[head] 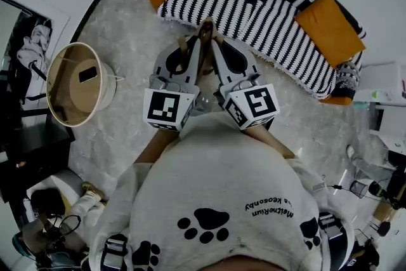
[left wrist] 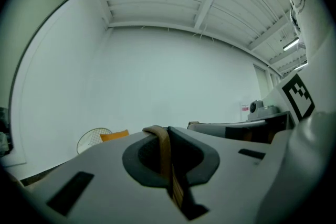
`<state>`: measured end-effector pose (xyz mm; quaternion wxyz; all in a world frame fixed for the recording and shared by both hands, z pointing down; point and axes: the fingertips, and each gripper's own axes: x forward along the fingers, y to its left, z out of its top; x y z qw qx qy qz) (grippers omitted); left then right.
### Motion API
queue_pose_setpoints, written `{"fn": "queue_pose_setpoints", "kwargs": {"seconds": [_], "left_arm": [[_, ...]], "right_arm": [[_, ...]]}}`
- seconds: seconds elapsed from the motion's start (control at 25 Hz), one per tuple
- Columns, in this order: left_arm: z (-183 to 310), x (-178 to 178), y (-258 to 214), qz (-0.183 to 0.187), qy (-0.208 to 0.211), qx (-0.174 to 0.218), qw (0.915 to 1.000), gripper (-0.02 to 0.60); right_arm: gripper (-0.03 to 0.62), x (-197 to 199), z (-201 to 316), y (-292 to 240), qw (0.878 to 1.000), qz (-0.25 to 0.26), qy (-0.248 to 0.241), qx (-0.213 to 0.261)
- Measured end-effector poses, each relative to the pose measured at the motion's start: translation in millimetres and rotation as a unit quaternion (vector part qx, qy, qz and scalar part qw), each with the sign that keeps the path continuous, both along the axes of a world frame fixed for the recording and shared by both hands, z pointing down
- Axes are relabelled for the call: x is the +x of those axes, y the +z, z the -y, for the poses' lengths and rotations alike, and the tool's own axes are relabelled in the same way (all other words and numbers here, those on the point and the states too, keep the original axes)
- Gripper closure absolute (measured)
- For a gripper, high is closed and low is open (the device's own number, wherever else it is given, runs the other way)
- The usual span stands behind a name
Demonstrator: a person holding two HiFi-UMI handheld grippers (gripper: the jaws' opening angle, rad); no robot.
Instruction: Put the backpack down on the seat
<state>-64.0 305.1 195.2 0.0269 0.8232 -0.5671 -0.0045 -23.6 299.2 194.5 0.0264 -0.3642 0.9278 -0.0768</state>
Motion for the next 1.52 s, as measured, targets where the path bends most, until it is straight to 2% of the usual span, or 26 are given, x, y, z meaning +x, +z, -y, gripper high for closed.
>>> {"fn": "queue_pose_setpoints", "kwargs": {"seconds": [0.36, 0.72, 0.96, 1.2, 1.36, 1.52], "left_arm": [[26, -25, 4, -0.018, 0.027, 0.001, 0.9995, 0.561], [48, -48, 6, -0.025, 0.003, 0.006, 0.9997, 0.561], [82, -57, 10, -0.018, -0.008, 0.002, 0.9998, 0.561], [153, -55, 12, -0.009, -0.013, -0.009, 0.9998, 0.561], [227, -48, 13, -0.03, -0.025, 0.009, 0.9992, 0.561], [300, -39, 29, -0.013, -0.02, -0.025, 0.9994, 0.561]], "right_arm": [[0.549, -29, 31, 1, 1.0, -0.017, 0.009, 0.006], [0.549, -52, 51, 9, 1.0, -0.021, -0.016, -0.005], [0.549, -64, 89, 11, 0.999, -0.01, -0.032, -0.006], [0.549, -63, 160, 13, 0.999, -0.012, -0.033, -0.005], [0.549, -58, 232, 22, 0.999, -0.019, -0.045, -0.001], [0.549, -47, 309, 27, 0.999, -0.019, -0.042, -0.004]]}}
